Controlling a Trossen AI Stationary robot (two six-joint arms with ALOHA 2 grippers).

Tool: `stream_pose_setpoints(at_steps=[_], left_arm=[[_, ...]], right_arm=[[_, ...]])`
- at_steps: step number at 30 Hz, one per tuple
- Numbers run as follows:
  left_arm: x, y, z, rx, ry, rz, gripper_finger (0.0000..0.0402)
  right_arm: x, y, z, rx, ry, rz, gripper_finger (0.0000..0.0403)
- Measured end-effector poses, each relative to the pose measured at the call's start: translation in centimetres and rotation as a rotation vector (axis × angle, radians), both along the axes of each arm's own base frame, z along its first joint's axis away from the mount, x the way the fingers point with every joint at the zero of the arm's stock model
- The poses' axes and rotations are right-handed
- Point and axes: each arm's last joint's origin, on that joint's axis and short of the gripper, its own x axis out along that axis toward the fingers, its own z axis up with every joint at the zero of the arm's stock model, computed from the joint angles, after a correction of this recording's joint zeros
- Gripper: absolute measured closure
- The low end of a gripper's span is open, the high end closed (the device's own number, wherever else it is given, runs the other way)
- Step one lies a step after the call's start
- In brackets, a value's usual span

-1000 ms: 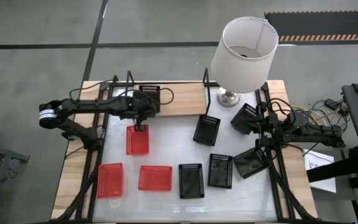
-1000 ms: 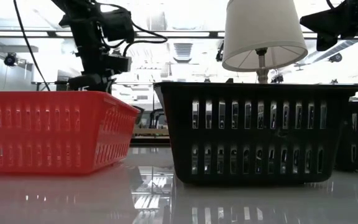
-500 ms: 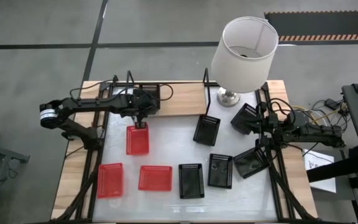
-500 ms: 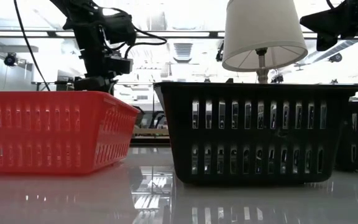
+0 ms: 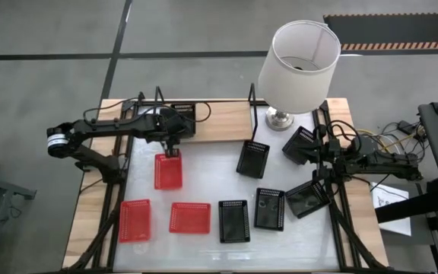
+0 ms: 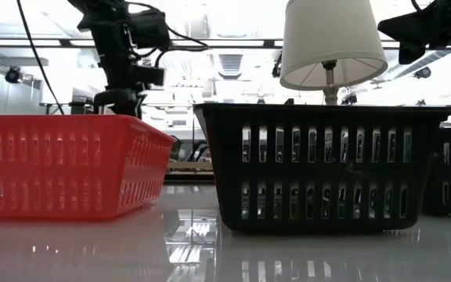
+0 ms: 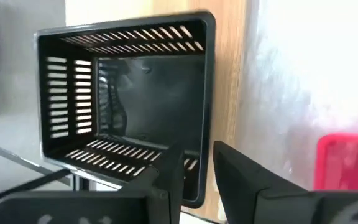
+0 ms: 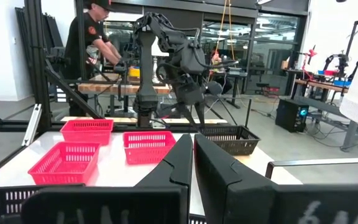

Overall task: Stack baskets on shelf by color
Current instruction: Put the black bin on the shelf

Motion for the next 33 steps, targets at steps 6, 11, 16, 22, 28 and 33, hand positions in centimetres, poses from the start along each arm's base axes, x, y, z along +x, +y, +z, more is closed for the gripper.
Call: stream_pose_setpoints(at_steps=[6,11,16,22,28,33], left_arm=[[1.7,-1.0,2.6,-0.019,-0.19,0.037,0.0331],[5.0,-0.9,4.7,-0.024,-0.503,0.114,0.0342],[8.1,-0.1,4.0,-0.066,-0.627,0.196,0.0378],[10.6,0.9,0.6,-0.066,-0.48,0.225,0.0399],[10.6,2.6,-1.3,0.009,-0.321,0.314,0.0401],[9.7,3.9,-2.1,0.026,-0.267,0.367,0.0401]], right_arm=[[0.0,0.0,0.0,-0.013,0.0,-0.001,0.0392],[0.0,0.0,0.0,-0.018,-0.001,-0.002,0.0392],[0.0,0.0,0.1,-0.019,-0.004,-0.003,0.0392],[0.0,0.0,0.1,-0.02,-0.004,-0.002,0.0392],[0.0,0.0,0.1,-0.019,-0.004,-0.003,0.0392],[0.0,0.0,0.1,-0.02,-0.004,-0.002,0.0392]])
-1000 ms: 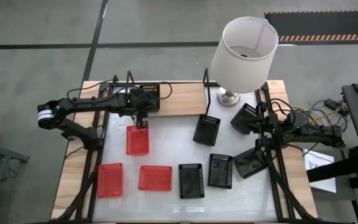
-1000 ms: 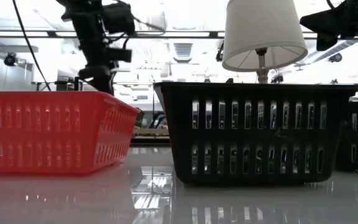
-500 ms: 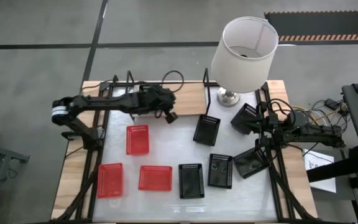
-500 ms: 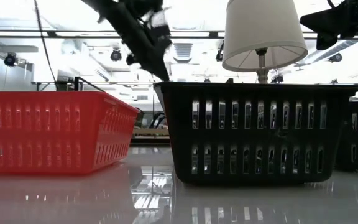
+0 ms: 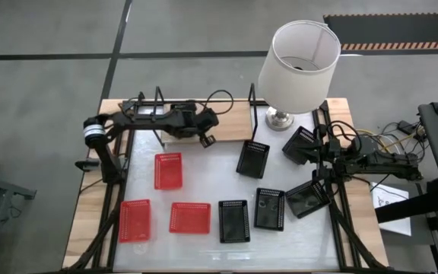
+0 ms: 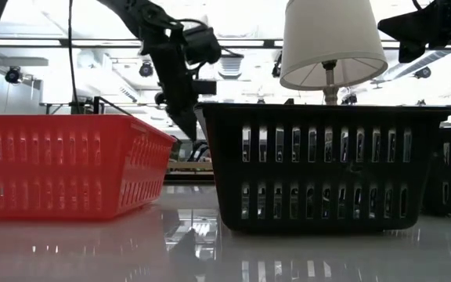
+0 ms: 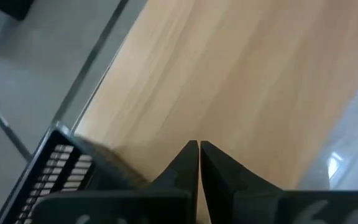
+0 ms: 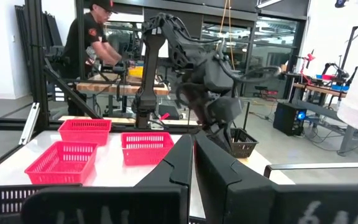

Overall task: Stack baskets on shelf by color
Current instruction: Put the black bin on the shelf

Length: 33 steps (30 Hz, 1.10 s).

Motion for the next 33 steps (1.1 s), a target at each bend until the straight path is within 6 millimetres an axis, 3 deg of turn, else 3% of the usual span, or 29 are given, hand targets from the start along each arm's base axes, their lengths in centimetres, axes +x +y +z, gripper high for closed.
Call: stream_pose_setpoints(at_steps=[8,23,29,33], left_arm=[[-0.8,1.1,-0.3,-0.012,0.032,0.038,0.0401],[-1.4,1.0,-0.1,-0.027,0.073,0.041,0.0402],[-1.3,0.8,0.9,-0.02,0.043,0.032,0.0402],[-1.2,-0.9,3.0,-0.021,-0.03,-0.029,0.0402]], right_arm=[[0.0,0.0,0.0,0.0,0.0,0.0,0.0392],[0.0,0.0,0.0,-0.001,0.001,0.0,0.0392],[0.0,0.0,0.0,-0.003,0.001,0.0,0.0392],[0.0,0.0,0.0,-0.011,0.001,-0.001,0.0392]])
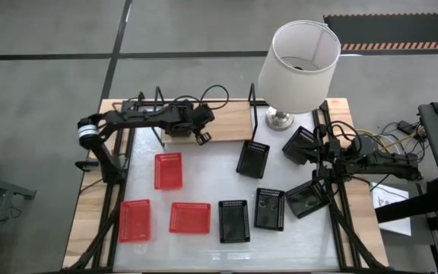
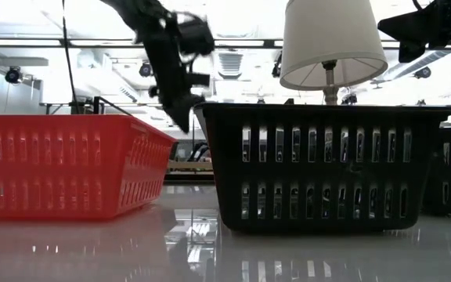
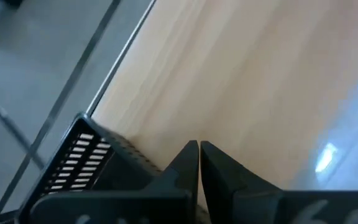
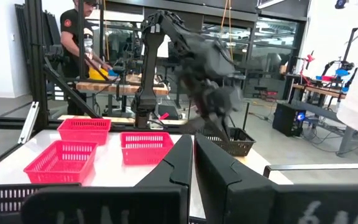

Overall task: Stack baskets on shelf by color
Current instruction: Put the black bin on the shelf

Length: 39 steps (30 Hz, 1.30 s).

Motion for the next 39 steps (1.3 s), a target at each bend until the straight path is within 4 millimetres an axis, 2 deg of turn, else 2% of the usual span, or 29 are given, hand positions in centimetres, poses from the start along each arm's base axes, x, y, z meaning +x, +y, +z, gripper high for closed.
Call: stream_pose_setpoints(at_steps=[5,10,15,19,23,27,39], left_arm=[[-0.2,-4.5,3.6,0.046,-0.168,-0.136,0.0402],[-0.9,-10.5,6.7,0.133,-0.364,-0.398,0.0401],[-2.1,-15.8,6.9,0.232,-0.53,-0.669,0.0401],[-3.1,-18.3,5.6,0.34,-0.62,-0.848,0.0401],[-4.2,-18.9,4.4,0.448,-0.693,-0.913,0.0401],[-5.5,-18.4,3.9,0.487,-0.733,-0.907,0.0401],[-9.5,-17.1,5.7,0.534,-0.847,-0.815,0.0401]], right_arm=[[0.0,0.0,0.3,-0.027,-0.024,-0.002,0.0392],[0.0,0.0,0.5,-0.04,-0.044,-0.002,0.0392],[0.5,0.0,0.6,-0.043,-0.04,0.001,0.0392],[1.6,0.1,1.0,-0.067,-0.067,0.039,0.0392],[3.4,0.4,1.3,-0.087,-0.084,0.142,0.0392],[6.3,0.5,0.1,-0.062,0.033,0.186,0.0392],[11.5,2.3,0.9,-0.019,0.173,0.229,0.0392]])
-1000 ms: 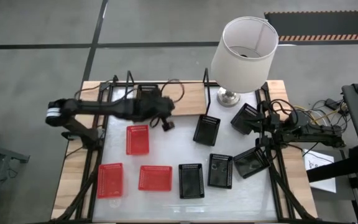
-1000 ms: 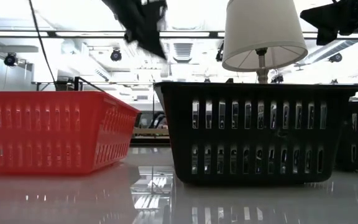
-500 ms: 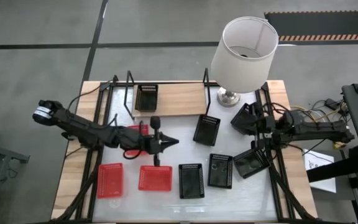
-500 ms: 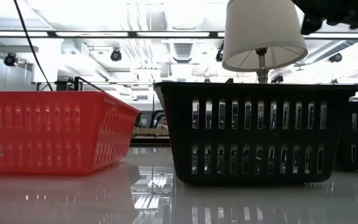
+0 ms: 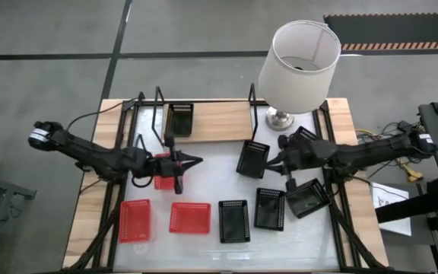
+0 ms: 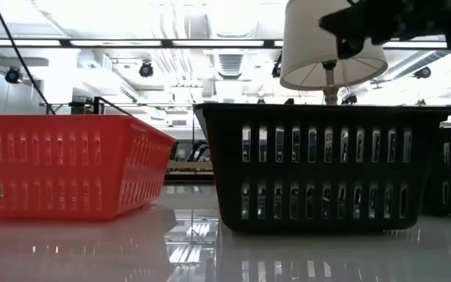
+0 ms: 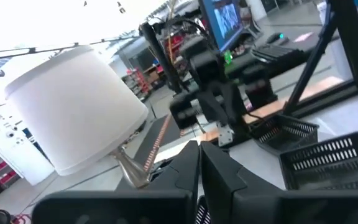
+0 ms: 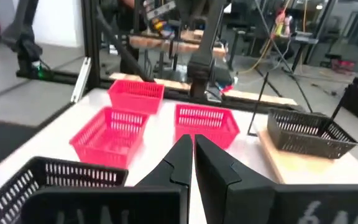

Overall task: Stack baskets on shelf by color
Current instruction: Put the black bin on the shelf

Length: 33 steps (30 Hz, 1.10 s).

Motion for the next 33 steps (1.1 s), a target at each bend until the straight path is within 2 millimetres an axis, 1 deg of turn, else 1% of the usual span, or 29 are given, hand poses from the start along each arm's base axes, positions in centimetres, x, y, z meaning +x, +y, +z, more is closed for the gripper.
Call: stream_pose_setpoints(at_steps=[2,3,7,10,17,19,24,26,28,33], left_arm=[[-0.5,0.1,-0.2,-0.001,-0.002,0.0,0.0401],[-0.7,0.2,-0.3,-0.002,-0.004,0.0,0.0401],[-1.3,0.4,-0.2,-0.012,-0.023,-0.001,0.0401],[-1.6,0.5,0.1,0.003,-0.033,0.001,0.0401],[-2.7,0.9,1.0,0.013,-0.066,0.072,0.0401],[-2.8,1.0,0.7,0.013,-0.061,0.082,0.0401],[-2.9,1.1,-0.6,0.024,-0.026,0.088,0.0402],[-3.1,1.2,-0.8,0.022,-0.022,0.111,0.0401],[-3.2,1.2,-0.8,0.018,-0.027,0.131,0.0402],[-3.6,1.4,-0.8,0.012,-0.033,0.153,0.0402]], right_arm=[[1.0,0.5,0.6,-0.005,-0.009,-0.01,0.0392],[1.5,0.8,0.7,-0.008,0.003,-0.015,0.0392],[3.4,1.8,0.5,-0.009,0.085,-0.002,0.0392],[4.7,2.5,1.4,0.002,0.159,-0.005,0.0392],[7.3,2.9,1.9,0.017,0.483,-0.145,0.0392],[7.9,2.9,2.2,0.017,0.559,-0.194,0.0392],[9.2,3.1,1.9,0.028,0.773,-0.278,0.039],[9.8,3.3,1.8,0.035,0.841,-0.301,0.0381],[10.5,3.4,1.2,0.039,0.911,-0.327,0.0364],[12.1,3.7,-0.5,0.004,1.037,-0.353,0.0296]])
